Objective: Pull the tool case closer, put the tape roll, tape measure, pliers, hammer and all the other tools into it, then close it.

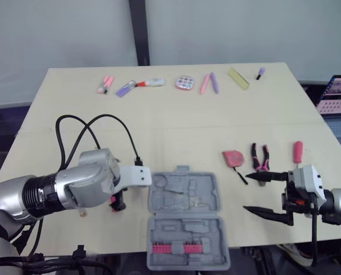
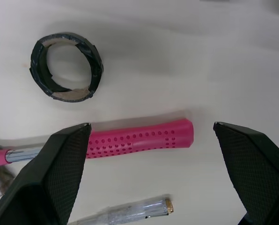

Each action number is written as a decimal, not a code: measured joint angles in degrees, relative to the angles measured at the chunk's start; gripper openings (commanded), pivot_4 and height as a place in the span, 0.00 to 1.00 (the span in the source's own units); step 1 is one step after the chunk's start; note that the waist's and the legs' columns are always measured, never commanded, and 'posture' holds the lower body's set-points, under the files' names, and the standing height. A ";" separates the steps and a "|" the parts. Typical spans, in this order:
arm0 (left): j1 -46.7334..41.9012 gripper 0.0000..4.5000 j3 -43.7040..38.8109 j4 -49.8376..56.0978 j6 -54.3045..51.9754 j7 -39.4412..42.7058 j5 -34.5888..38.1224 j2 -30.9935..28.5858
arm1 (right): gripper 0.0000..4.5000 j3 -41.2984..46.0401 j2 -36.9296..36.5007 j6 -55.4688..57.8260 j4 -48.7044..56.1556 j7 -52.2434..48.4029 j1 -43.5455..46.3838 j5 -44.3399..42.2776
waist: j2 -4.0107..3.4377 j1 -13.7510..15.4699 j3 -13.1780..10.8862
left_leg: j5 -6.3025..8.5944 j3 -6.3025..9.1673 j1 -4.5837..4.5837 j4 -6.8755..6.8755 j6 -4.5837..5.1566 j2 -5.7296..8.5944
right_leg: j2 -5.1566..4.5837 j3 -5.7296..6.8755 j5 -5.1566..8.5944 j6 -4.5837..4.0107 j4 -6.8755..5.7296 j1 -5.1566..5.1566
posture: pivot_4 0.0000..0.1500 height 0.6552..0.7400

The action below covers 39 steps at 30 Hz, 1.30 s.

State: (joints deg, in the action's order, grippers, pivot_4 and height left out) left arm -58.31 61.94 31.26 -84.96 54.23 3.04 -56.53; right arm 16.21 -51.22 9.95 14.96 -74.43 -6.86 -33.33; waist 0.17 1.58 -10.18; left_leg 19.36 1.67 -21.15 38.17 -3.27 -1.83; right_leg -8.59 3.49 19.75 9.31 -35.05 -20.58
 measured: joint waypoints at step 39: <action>2.52 0.62 0.17 -15.06 9.72 -5.46 -0.51 8.10 | 1.00 7.28 0.08 3.03 2.96 0.25 -6.21 -2.51 | -0.01 0.09 0.01 | 0.00 0.00 0.01 0.06 0.01 0.00 | 0.00 0.01 0.00 0.00 -0.04 0.03 | 1.00 1.00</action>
State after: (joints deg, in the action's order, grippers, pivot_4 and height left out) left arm -55.80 62.11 16.20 -75.24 48.77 2.53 -48.43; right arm 23.49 -51.14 12.98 17.92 -74.18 -13.07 -35.83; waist 0.17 1.66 -10.17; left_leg 19.35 1.67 -21.13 38.23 -3.26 -1.83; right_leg -8.59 3.50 19.75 9.31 -35.10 -20.56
